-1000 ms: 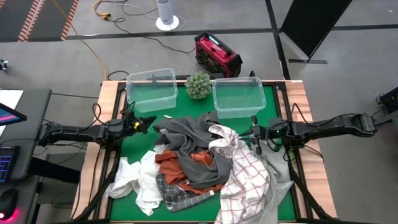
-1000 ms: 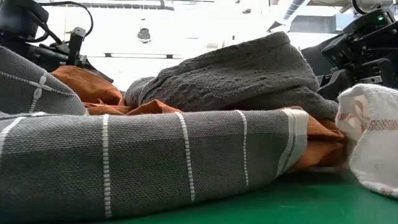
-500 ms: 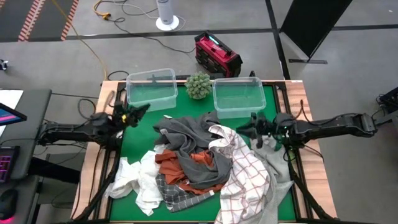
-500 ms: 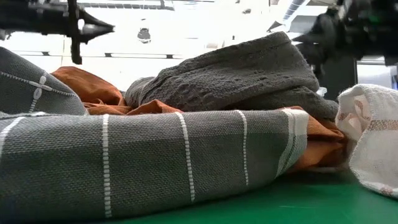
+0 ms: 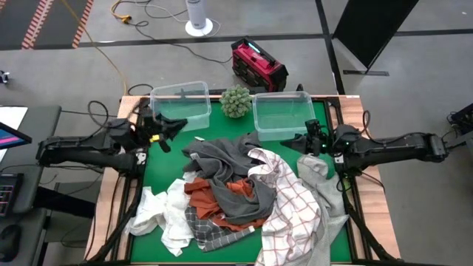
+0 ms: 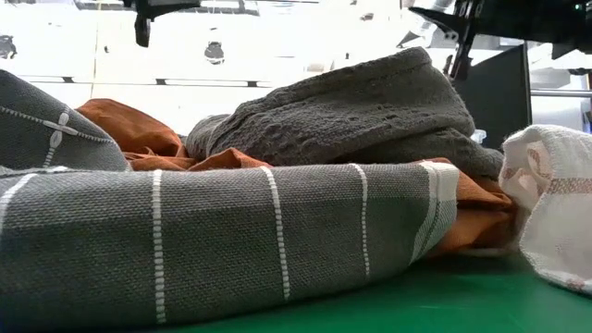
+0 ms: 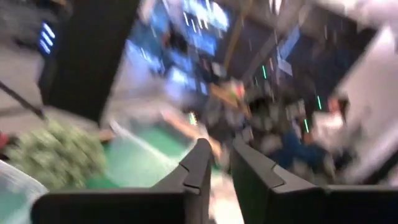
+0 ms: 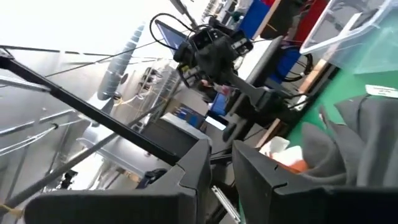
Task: Sort towels by color in basket
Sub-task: Put the dark gray towel into the left transparent bin
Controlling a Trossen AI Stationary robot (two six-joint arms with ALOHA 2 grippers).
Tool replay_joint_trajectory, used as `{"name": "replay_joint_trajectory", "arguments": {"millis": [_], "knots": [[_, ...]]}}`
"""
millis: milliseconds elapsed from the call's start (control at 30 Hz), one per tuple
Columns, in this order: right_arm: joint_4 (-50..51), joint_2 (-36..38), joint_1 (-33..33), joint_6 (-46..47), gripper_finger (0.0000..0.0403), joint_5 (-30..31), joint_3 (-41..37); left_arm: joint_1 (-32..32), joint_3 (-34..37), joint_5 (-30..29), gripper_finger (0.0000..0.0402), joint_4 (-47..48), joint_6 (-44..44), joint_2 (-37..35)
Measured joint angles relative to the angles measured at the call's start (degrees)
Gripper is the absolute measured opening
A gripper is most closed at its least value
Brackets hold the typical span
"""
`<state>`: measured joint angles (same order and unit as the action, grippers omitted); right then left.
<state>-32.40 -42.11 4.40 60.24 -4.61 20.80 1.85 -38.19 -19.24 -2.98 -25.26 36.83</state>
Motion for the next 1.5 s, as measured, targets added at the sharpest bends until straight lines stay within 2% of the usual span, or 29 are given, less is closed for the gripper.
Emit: {"name": "replay_joint_trajectory", "arguments": {"millis": [100,167,233,333,400,500,600,800,1000,1133,1267,1333,1433,1500], "knots": [[-0.3,-1.2,-0.9,-2.6,0.0098,-0.1,2.2,-0.4,-5.0,5.7,0.0086,7.7,-0.7,5.5],[3.0,-2.3,-2.5,-6.7,0.0098,-0.4,6.0,-0.8,-8.4,8.5,0.0105,13.4,-0.4,9.3],[13.1,-4.0,-4.4,-11.5,0.0098,0.2,11.8,-1.3,-11.6,10.8,0.0123,18.8,0.4,12.9],[37.6,-8.1,-7.1,-17.3,0.0098,5.2,21.9,-1.5,-15.5,13.1,0.0142,27.0,1.5,18.8],[49.9,-11.8,-8.7,-19.5,0.0098,8.1,27.8,-1.6,-17.4,14.6,0.0149,31.7,2.2,22.7],[58.4,-16.7,-10.5,-22.3,0.01,8.6,34.0,-1.6,-19.8,15.2,0.0153,36.7,4.2,28.1],[64.1,-20.4,-12.1,-26.5,0.0113,7.7,38.0,-1.6,-21.0,14.1,0.0154,37.5,6.3,33.0],[80.0,-22.9,-13.7,-28.2,0.0183,7.5,42.0,0.3,-26.0,14.8,0.0154,39.3,8.8,44.5],[86.8,-20.9,-15.9,-29.1,0.026,7.3,42.0,1.1,-33.9,15.6,0.0154,42.1,20.2,55.5],[87.8,-19.2,-16.9,-29.3,0.027,7.4,42.0,1.2,-36.8,18.6,0.0154,43.7,24.6,62.1],[87.7,-16.9,-18.2,-29.2,0.027,9.0,42.0,1.1,-38.0,19.3,0.0141,47.9,24.4,66.2],[87.7,-15.9,-18.9,-29.3,0.027,11.0,42.0,1.1,-38.0,19.3,0.0117,48.2,24.3,67.1],[87.7,-14.4,-19.5,-29.3,0.027,13.7,42.0,0.9,-38.0,19.0,0.0036,48.5,24.2,66.4],[87.6,-13.8,-19.4,-29.4,0.027,14.5,42.0,0.8,-38.0,18.9,0.0013,48.5,23.0,64.9]]}}
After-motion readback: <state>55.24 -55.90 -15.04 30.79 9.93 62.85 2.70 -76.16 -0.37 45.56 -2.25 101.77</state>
